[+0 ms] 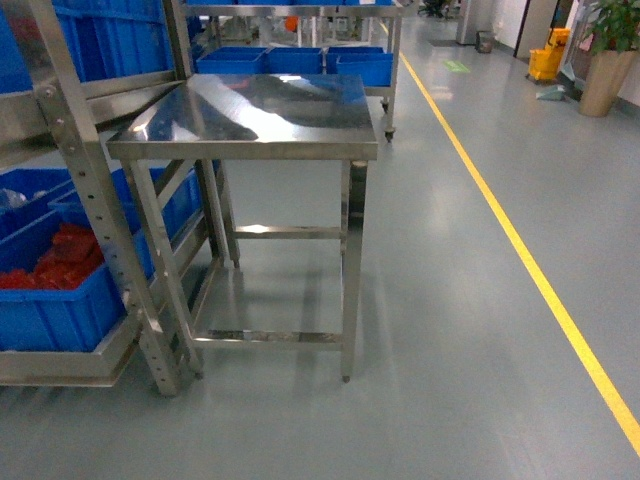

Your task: Sort blue parts and orange caps into right shelf containers

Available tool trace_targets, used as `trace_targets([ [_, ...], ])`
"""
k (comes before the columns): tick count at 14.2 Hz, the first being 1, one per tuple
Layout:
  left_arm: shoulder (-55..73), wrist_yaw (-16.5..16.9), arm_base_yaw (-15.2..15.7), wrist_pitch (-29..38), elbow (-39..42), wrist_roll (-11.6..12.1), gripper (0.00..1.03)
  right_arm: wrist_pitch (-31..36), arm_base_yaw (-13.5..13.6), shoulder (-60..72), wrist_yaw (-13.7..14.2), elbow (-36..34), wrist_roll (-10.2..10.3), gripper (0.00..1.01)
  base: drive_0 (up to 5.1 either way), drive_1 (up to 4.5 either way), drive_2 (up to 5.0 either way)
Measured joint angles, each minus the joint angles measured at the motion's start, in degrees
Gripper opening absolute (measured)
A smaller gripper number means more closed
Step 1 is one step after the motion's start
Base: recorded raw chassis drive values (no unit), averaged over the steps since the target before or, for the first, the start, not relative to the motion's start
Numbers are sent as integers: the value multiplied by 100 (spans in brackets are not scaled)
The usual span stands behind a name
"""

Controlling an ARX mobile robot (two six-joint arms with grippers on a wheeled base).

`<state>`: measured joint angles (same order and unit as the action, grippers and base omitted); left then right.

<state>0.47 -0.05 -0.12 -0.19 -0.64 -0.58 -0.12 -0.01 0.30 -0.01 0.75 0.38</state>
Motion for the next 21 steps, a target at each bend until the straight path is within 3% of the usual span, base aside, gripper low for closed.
trace_targets([
  [5,0,-2,0,-33,0,-2,40,-44,0,0,0,0,0,43,1,430,-428],
  [7,0,-7,0,-59,0,-2,40,-39,0,2,-4,0,0,43,0,0,0],
  [21,0,0,0,-17,0,-2,40,-24,0,0,13,0,0,43,-490,247,261],
])
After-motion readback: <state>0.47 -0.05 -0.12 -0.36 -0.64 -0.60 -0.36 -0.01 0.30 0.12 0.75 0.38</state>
